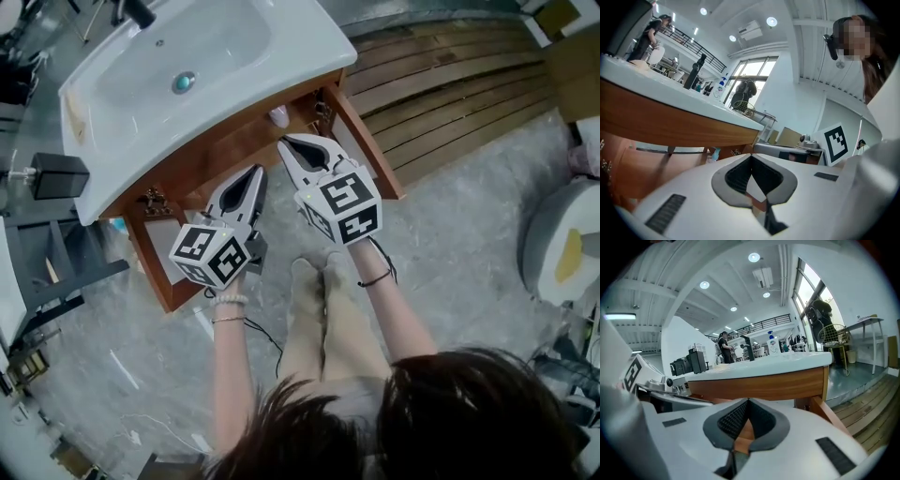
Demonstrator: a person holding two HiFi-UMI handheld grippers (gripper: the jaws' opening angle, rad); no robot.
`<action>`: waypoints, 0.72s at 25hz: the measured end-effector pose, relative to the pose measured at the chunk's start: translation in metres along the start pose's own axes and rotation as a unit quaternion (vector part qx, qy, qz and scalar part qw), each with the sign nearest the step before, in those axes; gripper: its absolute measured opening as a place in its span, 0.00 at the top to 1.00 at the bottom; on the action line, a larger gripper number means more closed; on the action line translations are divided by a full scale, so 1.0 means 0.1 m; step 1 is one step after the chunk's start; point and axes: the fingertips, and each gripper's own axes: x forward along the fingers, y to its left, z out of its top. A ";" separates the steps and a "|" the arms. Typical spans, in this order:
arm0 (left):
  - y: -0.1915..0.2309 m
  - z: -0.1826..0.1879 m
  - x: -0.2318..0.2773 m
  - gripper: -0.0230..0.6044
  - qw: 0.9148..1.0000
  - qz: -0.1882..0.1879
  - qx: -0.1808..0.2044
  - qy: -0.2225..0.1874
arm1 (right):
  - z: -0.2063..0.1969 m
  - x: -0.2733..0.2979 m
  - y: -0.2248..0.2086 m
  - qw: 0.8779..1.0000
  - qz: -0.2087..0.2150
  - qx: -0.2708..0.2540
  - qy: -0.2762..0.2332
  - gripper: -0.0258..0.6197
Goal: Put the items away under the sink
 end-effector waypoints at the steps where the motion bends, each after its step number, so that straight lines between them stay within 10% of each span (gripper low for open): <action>1: -0.03 0.02 -0.02 0.96 1.000 -0.001 0.000 0.001 | 0.01 -0.03 0.02 1.000 0.002 0.003 0.001 0.93; 18: -0.43 0.37 -0.28 0.96 1.000 -0.016 0.003 -0.008 | 0.47 -0.47 0.32 1.000 0.011 0.004 -0.011 0.94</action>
